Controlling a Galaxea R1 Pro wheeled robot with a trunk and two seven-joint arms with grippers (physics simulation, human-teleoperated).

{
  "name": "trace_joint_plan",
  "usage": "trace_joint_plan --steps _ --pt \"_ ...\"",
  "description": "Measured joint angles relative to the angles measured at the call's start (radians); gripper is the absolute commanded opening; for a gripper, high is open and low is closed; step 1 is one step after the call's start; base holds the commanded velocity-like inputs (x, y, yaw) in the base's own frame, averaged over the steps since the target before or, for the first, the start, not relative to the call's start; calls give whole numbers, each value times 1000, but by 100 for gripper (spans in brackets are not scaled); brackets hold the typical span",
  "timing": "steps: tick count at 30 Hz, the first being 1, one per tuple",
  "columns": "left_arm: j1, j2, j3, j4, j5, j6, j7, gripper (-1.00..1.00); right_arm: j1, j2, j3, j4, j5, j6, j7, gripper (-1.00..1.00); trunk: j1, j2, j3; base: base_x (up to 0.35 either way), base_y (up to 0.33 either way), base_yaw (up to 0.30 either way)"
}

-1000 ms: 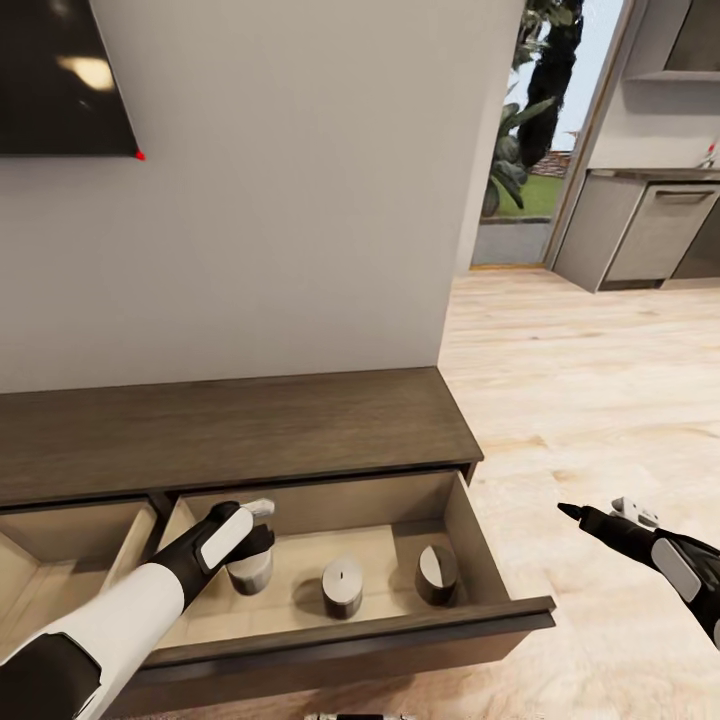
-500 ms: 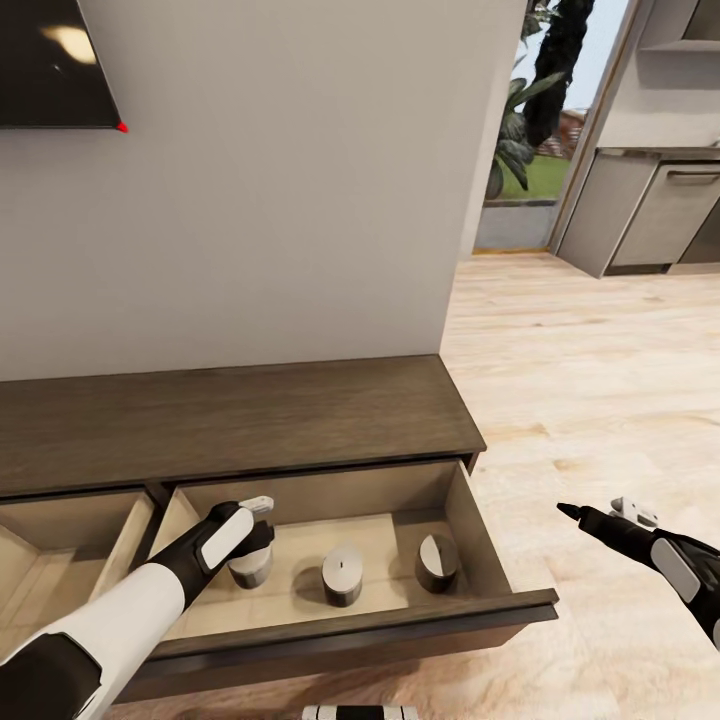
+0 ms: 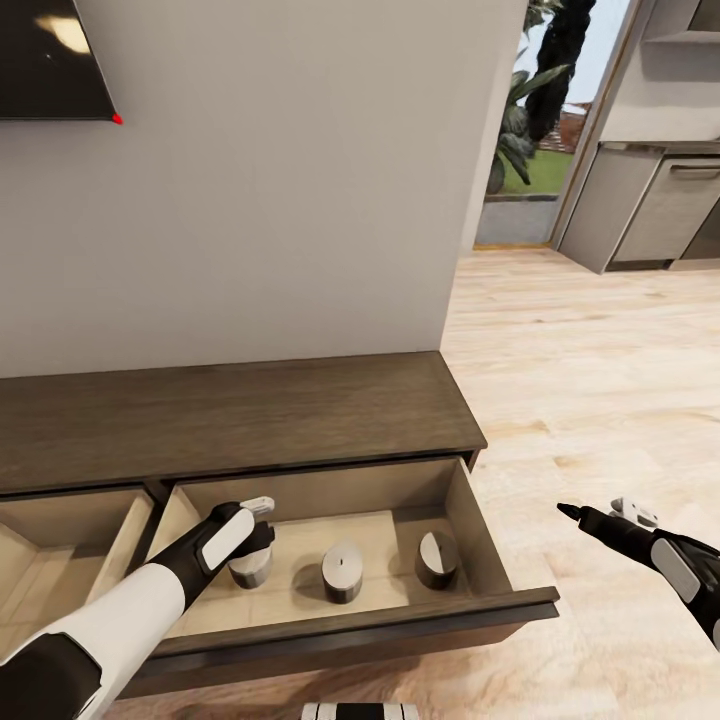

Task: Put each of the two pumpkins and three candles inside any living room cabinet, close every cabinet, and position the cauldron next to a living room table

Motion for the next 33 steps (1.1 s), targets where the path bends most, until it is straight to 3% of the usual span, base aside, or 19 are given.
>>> trace_joint_plan --steps 5,6,19,33 --pt "0 0 -7 0 -1 -1 0 -100 0 0 0 0 0 0 0 100 0 0 0 0 0 0" --pt "0 0 -7 0 -1 -2 0 100 0 0 0 0 0 0 0 100 0 0 0 0 0 0" --pt "0 0 -8 0 -1 -2 -1 100 0 0 0 0 0 0 0 100 0 0 0 0 0 0" --pt "0 -2 -6 0 14 11 -1 100 0 0 1 0 1 1 -6 100 -6 3 54 0 0 0"
